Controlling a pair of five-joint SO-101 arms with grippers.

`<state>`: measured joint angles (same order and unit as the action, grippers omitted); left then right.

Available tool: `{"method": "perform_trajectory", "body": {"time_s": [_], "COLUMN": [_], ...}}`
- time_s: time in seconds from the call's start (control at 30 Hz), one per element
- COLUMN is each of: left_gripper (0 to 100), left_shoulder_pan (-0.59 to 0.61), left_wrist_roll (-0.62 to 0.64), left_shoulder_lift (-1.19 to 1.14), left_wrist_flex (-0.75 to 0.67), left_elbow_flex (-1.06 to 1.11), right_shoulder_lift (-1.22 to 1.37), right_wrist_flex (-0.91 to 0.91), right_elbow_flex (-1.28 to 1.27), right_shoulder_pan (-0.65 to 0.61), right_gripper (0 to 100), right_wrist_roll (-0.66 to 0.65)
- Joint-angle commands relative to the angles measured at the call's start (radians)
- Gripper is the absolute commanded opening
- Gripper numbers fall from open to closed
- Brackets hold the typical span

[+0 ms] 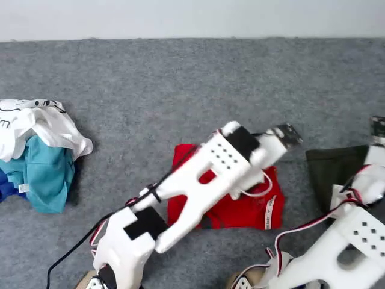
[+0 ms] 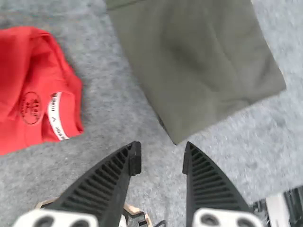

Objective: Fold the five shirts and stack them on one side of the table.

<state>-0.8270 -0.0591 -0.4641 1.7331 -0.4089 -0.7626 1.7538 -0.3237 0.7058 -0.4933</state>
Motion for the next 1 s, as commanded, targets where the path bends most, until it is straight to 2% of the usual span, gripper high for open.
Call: {"method": "perform_trajectory", "body": {"time_s": [0.0,0.4,0.77,0.97], "left_gripper": [1,1,1,1], "left_shoulder_pan": [-0.028,-0.084,-0.084,-0.087], "left_wrist_roll": [0.009,0.005,0.008,0.008], "left_shoulder_lift": [0.006,-0.025,-0.324,-0.365], "left_wrist_flex": [0.025,-0.005,0.021,0.021], "left_elbow_flex": [-0.035,-0.151,-0.516,-0.558], "right_shoulder_lift": [-0.016,-0.016,-0.018,-0.018], "right_wrist_flex": [0.038,0.041,0.041,0.041], "right_elbow_flex": [0.005,0.003,0.003,0.003], "right_shoulder_pan": [0.016,0.018,0.019,0.019], "right_gripper": [16.1,16.1,16.1,16.1], "right_wrist_roll": [-0.011,-0.005,-0.003,-0.003]}}
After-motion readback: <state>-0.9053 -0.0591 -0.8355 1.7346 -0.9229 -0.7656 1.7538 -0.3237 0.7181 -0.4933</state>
